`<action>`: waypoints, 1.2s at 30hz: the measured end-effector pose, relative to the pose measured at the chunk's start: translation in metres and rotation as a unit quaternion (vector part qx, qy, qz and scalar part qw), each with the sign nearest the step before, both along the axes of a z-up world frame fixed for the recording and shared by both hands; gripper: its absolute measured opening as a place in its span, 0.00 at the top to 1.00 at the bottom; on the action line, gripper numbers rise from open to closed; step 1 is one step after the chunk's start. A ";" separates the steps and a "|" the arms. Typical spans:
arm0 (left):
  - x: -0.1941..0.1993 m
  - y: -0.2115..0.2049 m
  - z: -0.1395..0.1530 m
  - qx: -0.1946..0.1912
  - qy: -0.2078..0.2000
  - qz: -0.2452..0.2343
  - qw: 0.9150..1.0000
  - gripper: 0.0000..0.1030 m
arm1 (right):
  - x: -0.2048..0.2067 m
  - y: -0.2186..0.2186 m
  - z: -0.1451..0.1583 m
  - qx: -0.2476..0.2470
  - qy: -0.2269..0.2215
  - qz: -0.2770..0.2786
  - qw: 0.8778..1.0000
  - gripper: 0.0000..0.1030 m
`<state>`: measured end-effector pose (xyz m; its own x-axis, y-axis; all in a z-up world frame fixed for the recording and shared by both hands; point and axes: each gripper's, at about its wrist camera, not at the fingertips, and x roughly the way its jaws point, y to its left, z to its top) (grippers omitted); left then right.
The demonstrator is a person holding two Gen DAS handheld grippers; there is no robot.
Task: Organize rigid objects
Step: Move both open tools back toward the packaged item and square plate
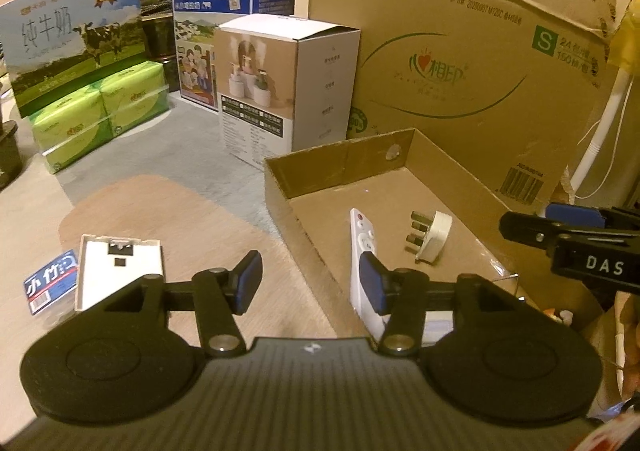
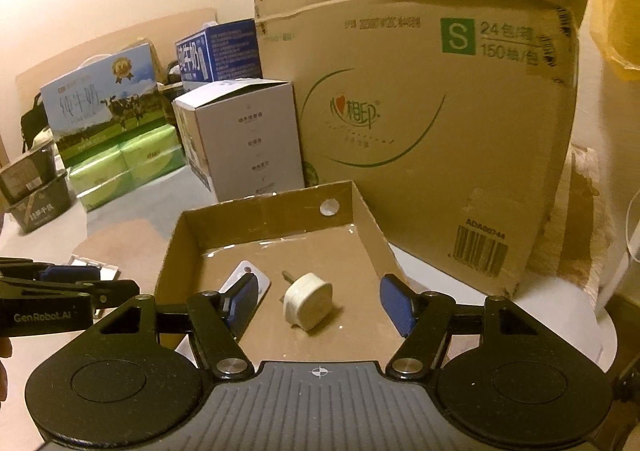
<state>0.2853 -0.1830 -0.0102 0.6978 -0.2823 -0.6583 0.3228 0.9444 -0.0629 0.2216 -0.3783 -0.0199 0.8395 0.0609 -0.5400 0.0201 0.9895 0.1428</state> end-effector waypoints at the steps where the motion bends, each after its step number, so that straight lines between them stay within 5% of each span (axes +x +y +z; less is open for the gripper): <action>1: -0.003 0.002 0.001 0.000 0.000 0.002 1.000 0.51 | -0.003 0.001 0.002 0.002 0.000 -0.001 1.000 0.34; 11: -0.044 0.030 0.015 -0.011 -0.004 0.022 1.000 0.46 | -0.047 0.013 0.014 0.012 0.006 -0.007 1.000 0.33; 29: -0.116 0.086 0.028 -0.021 -0.011 0.050 0.998 0.22 | -0.106 0.069 0.026 0.012 0.021 0.021 0.999 0.30; 36: -0.135 0.117 0.029 -0.023 -0.014 0.069 0.997 0.11 | -0.116 0.095 0.027 0.016 0.023 0.041 0.999 0.22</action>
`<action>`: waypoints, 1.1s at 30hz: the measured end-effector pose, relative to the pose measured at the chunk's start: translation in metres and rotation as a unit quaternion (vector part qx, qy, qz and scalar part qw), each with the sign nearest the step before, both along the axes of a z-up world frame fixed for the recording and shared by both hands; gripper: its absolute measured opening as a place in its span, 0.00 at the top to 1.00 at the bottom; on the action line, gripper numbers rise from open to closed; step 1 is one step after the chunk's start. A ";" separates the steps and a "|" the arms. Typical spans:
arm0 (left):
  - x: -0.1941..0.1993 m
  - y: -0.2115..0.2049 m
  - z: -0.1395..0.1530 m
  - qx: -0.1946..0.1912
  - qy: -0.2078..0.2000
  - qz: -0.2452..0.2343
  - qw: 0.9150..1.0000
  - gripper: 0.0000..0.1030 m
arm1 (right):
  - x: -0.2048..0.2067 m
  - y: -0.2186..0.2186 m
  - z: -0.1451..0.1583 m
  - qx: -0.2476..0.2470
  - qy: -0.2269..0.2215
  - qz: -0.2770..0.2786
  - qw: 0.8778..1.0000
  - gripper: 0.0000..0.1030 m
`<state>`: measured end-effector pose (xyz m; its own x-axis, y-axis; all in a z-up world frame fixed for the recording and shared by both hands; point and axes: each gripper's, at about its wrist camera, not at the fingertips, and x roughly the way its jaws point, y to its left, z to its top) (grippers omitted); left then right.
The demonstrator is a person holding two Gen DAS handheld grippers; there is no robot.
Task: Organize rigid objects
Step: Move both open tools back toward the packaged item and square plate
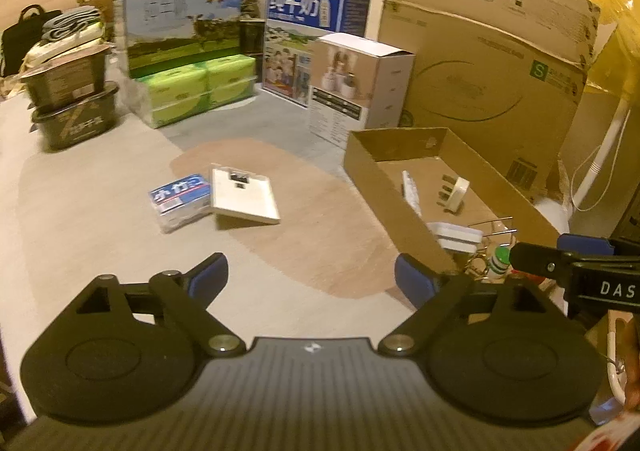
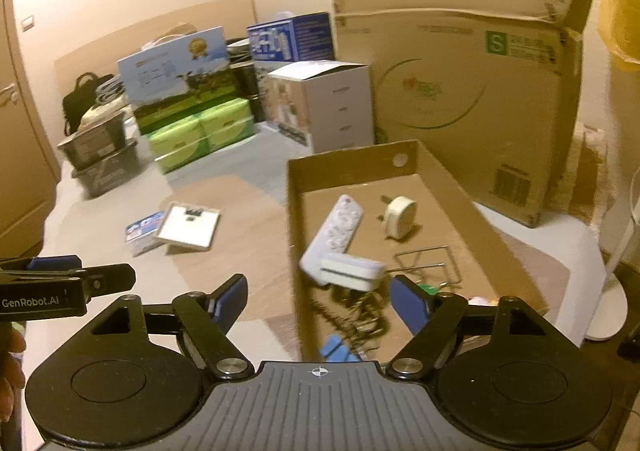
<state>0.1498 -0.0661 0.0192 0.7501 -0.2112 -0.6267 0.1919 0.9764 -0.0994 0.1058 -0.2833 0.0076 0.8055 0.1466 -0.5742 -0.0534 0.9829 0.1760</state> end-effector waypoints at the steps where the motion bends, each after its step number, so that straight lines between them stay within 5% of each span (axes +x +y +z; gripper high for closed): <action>1: -0.002 0.003 0.000 0.000 0.000 0.003 1.000 0.10 | -0.001 0.004 0.000 0.001 0.000 0.004 1.000 0.20; 16: -0.016 0.064 0.001 0.018 -0.005 0.057 0.998 0.02 | -0.001 0.056 -0.004 0.005 -0.001 0.059 0.998 0.07; 33: 0.035 0.127 -0.017 0.054 0.003 0.081 0.995 0.02 | 0.051 0.113 -0.017 0.014 0.002 0.097 0.995 0.06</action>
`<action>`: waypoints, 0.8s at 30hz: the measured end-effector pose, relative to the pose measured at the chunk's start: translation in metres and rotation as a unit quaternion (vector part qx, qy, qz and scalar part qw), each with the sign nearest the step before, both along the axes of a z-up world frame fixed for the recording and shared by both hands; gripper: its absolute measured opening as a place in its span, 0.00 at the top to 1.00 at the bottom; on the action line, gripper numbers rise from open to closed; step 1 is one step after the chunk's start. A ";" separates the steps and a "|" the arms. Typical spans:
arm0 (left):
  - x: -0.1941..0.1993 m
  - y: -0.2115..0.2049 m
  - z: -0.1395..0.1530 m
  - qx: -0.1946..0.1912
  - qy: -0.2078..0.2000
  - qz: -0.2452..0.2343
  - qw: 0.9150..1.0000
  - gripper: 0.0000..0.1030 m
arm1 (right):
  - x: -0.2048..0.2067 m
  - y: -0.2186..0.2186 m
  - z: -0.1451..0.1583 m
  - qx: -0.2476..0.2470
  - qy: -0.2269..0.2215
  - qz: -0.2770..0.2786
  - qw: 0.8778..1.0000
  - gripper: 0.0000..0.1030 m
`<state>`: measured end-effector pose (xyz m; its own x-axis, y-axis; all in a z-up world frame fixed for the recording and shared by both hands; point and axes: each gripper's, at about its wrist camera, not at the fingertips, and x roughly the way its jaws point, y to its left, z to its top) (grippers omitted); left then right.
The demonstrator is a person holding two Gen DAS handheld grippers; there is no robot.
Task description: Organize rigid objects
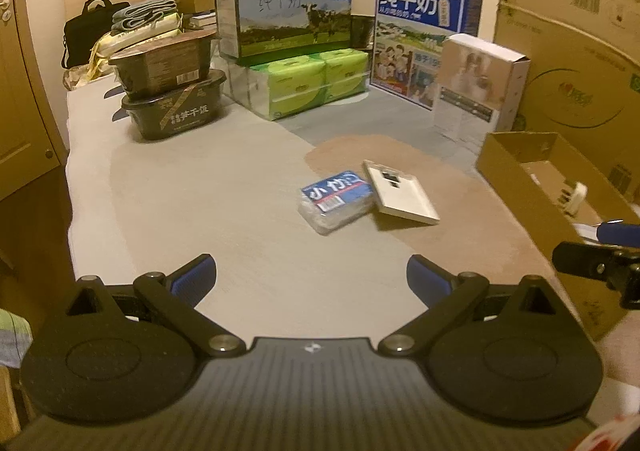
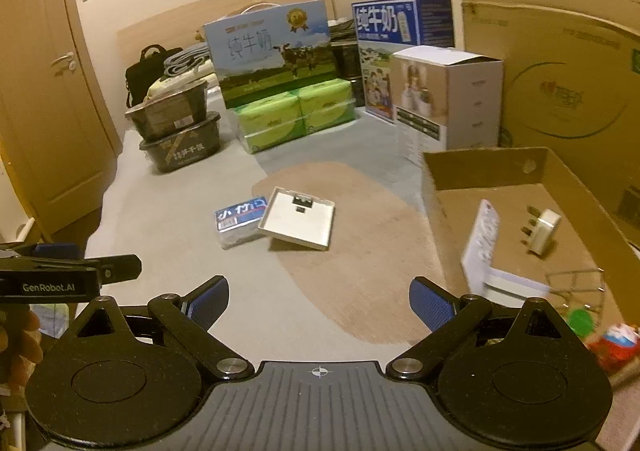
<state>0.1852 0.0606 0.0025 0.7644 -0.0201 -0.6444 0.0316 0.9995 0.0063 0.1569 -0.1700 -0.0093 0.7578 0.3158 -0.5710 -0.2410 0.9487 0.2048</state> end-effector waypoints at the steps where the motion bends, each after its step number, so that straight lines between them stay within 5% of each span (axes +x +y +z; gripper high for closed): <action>1: 0.005 0.003 -0.002 0.001 0.000 0.000 1.000 0.02 | 0.004 0.003 -0.001 0.001 0.000 0.001 1.000 0.06; 24: 0.129 0.044 -0.059 0.006 0.017 -0.051 0.999 0.02 | 0.158 0.054 -0.072 0.084 0.048 -0.015 0.995 0.05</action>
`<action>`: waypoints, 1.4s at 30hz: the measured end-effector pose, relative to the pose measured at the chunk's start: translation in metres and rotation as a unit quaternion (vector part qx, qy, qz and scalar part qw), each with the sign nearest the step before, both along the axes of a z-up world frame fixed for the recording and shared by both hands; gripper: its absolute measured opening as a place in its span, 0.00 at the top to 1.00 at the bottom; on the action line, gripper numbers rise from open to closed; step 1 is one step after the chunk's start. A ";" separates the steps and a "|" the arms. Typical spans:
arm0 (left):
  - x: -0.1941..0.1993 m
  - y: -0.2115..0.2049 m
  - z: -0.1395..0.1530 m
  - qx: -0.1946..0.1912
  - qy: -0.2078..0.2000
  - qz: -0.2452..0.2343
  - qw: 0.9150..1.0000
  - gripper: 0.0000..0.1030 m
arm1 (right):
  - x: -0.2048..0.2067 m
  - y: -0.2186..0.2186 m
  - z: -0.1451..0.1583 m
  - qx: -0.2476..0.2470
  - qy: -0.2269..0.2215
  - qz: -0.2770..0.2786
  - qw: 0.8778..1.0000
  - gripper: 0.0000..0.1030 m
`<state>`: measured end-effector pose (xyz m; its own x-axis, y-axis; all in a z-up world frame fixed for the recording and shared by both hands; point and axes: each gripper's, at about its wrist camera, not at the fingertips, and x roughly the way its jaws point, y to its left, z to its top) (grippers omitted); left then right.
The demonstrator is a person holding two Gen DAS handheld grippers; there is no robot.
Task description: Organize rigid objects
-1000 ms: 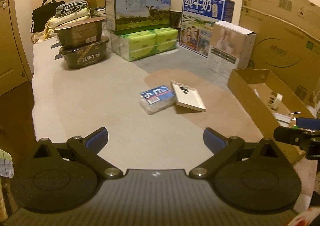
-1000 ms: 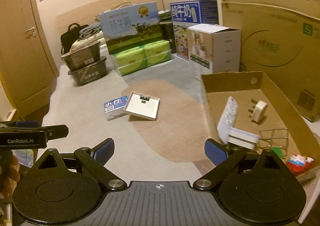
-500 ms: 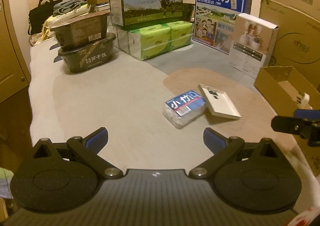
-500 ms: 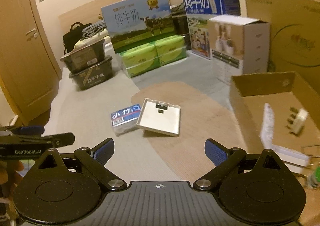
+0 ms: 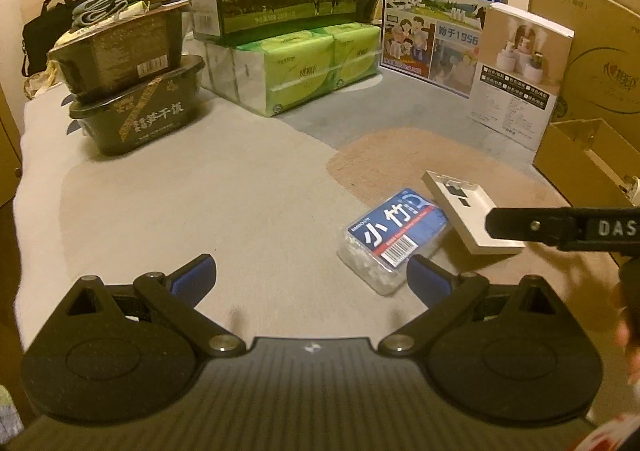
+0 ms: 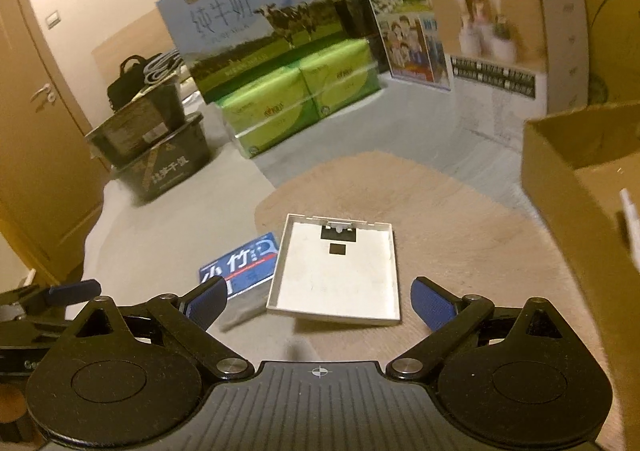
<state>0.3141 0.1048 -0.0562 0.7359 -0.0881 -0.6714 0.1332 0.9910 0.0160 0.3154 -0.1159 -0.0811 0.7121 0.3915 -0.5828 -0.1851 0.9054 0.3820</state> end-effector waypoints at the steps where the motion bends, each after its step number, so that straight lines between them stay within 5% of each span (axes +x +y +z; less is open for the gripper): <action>1: 0.002 0.001 -0.002 -0.002 0.000 -0.002 1.000 0.02 | 0.006 0.000 -0.004 0.004 0.005 -0.002 1.000 0.04; 13: 0.015 0.007 -0.019 -0.015 -0.002 -0.027 1.000 0.02 | 0.035 0.011 -0.030 -0.001 0.031 -0.004 1.000 0.04; 15: 0.016 0.005 -0.020 -0.016 -0.003 -0.040 0.999 0.02 | 0.035 0.010 -0.029 0.001 0.032 -0.003 0.999 0.16; 18: 0.018 -0.001 -0.021 -0.018 -0.008 -0.067 0.998 0.02 | 0.034 0.005 -0.027 0.002 0.032 0.005 0.999 0.17; 26: 0.035 -0.034 -0.021 0.027 -0.008 -0.145 0.989 0.04 | 0.017 -0.011 -0.018 -0.083 -0.003 0.007 0.997 0.17; 33: 0.055 -0.062 -0.032 0.068 0.018 -0.195 0.978 0.15 | 0.006 -0.027 -0.020 -0.119 -0.015 0.007 0.993 0.17; 37: 0.057 -0.075 -0.037 0.104 0.021 -0.221 0.970 0.35 | 0.004 -0.029 -0.021 -0.126 -0.018 0.012 0.992 0.17; 42: 0.051 -0.076 -0.032 0.083 0.034 -0.202 0.975 0.44 | -0.004 -0.028 -0.019 -0.141 -0.037 0.017 0.989 0.17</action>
